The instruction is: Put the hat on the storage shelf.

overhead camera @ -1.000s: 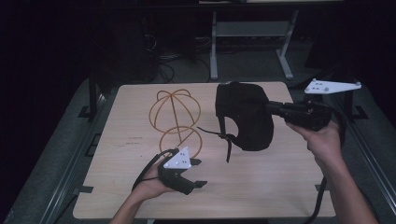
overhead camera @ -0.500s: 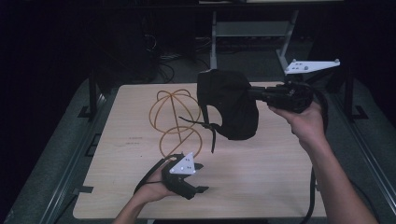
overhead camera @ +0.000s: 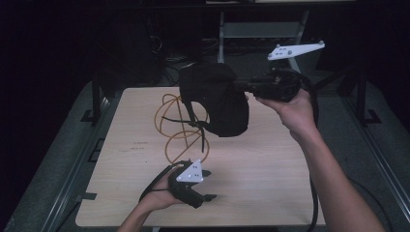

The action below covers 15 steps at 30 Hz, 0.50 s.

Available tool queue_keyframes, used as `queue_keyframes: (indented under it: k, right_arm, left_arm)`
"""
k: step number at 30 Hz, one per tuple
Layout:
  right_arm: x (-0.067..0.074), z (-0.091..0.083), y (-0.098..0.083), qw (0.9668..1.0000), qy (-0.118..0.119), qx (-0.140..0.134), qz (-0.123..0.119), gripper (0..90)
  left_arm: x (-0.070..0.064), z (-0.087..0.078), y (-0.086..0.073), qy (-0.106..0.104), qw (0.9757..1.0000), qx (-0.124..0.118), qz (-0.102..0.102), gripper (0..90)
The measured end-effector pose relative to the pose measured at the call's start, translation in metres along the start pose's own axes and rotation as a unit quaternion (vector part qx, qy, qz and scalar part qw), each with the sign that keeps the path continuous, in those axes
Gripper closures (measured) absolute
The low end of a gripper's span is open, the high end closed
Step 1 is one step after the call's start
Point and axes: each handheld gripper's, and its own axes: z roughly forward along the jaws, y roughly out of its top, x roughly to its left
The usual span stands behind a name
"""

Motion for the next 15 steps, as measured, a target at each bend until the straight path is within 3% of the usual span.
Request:
queue_keyframes:
  k: [15]
  right_arm:
    - [0.019,0.054,0.033,0.9991,0.034,0.022,-0.016,81.0]
  left_arm:
    - [0.000,0.000,-0.001,-0.001,1.0000,-0.001,0.006,27.4]
